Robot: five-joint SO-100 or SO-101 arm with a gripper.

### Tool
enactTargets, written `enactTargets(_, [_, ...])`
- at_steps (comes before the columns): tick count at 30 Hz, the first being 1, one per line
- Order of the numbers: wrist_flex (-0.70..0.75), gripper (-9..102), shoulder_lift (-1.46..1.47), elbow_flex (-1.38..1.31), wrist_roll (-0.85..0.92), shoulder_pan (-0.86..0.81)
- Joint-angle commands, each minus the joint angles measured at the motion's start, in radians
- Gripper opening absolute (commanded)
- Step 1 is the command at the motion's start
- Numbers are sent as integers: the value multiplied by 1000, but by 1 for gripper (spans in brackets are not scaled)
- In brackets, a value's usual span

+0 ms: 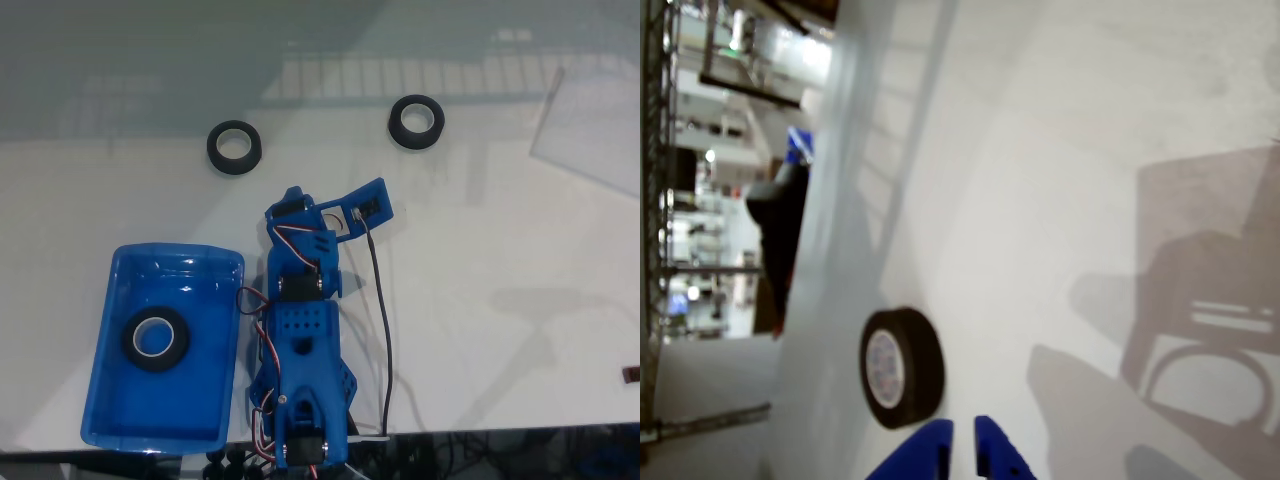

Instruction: Grasp all tape and put them in the bin.

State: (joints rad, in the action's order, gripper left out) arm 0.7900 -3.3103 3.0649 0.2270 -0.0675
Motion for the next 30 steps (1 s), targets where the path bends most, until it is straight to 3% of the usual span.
enactTargets(1, [2, 0, -14, 34, -3, -11])
enactTargets(30, [2, 0, -14, 34, -14, -18])
